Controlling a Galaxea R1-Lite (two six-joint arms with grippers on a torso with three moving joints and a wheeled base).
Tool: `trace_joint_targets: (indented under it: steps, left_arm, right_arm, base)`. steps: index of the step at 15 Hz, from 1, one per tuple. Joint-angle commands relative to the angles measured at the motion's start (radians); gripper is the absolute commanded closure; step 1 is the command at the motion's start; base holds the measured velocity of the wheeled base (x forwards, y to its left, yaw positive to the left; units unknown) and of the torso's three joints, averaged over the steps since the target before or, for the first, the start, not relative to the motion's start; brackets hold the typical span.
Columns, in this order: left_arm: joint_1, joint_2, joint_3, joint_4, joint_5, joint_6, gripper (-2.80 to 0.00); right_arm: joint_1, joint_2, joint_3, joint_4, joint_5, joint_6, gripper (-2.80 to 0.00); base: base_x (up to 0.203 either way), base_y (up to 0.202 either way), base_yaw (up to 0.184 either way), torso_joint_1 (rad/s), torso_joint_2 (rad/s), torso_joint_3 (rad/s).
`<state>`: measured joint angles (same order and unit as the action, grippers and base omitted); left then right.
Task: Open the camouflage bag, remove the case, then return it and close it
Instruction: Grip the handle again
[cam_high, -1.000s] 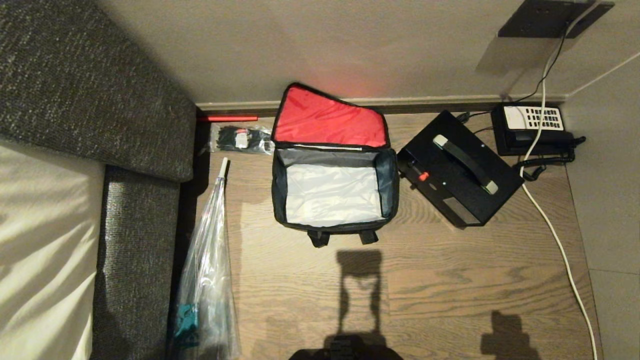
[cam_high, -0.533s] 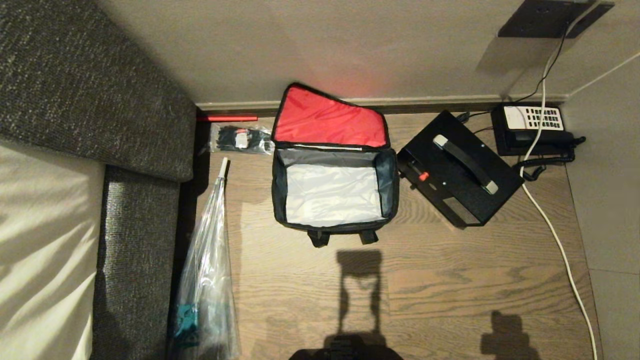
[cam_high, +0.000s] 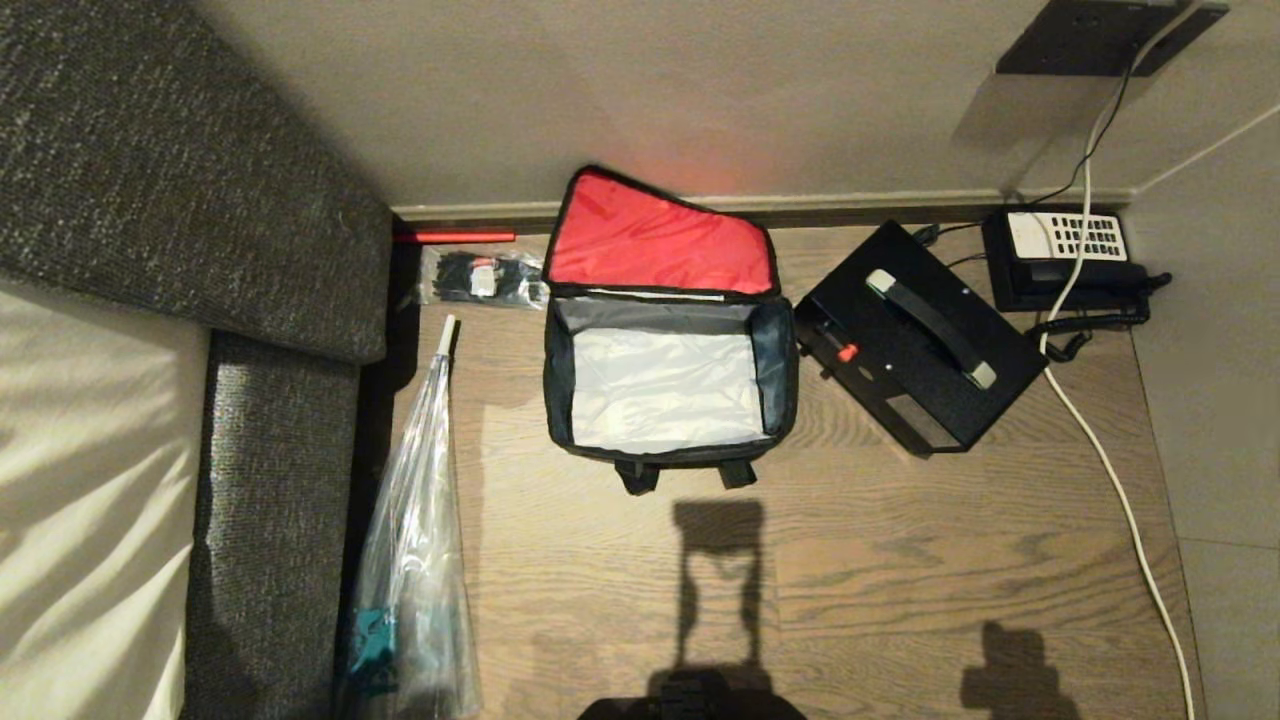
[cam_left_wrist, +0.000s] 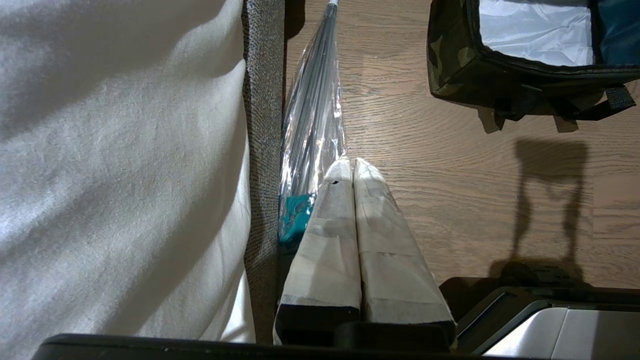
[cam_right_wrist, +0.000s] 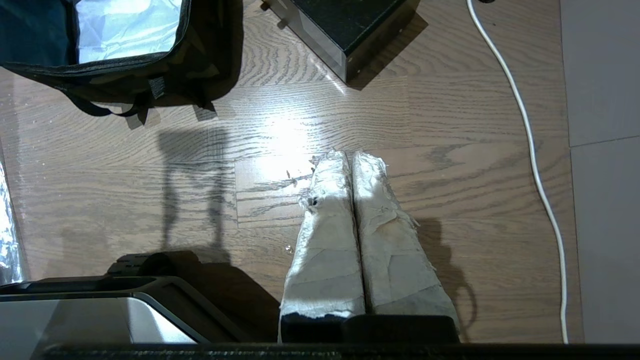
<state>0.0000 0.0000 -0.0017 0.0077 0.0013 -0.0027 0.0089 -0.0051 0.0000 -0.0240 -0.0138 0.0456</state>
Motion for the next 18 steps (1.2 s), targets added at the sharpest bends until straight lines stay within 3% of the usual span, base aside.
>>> trace_joint_targets:
  steps: [1,18]
  left_arm:
    - [0.0,-0.002,0.0,0.0,0.0,0.0,0.0]
    - [0.0,-0.002,0.0,0.0,0.0,0.0,0.0]
  right_arm:
    - [0.0,-0.027,0.012,-0.001,0.0,0.0,0.0]
    - [0.0,-0.027,0.012,-0.001,0.0,0.0,0.0]
  base:
    - [0.0,0.0,0.0,0.0,0.0,0.0]
    - [0.0,0.0,0.0,0.0,0.0,0.0]
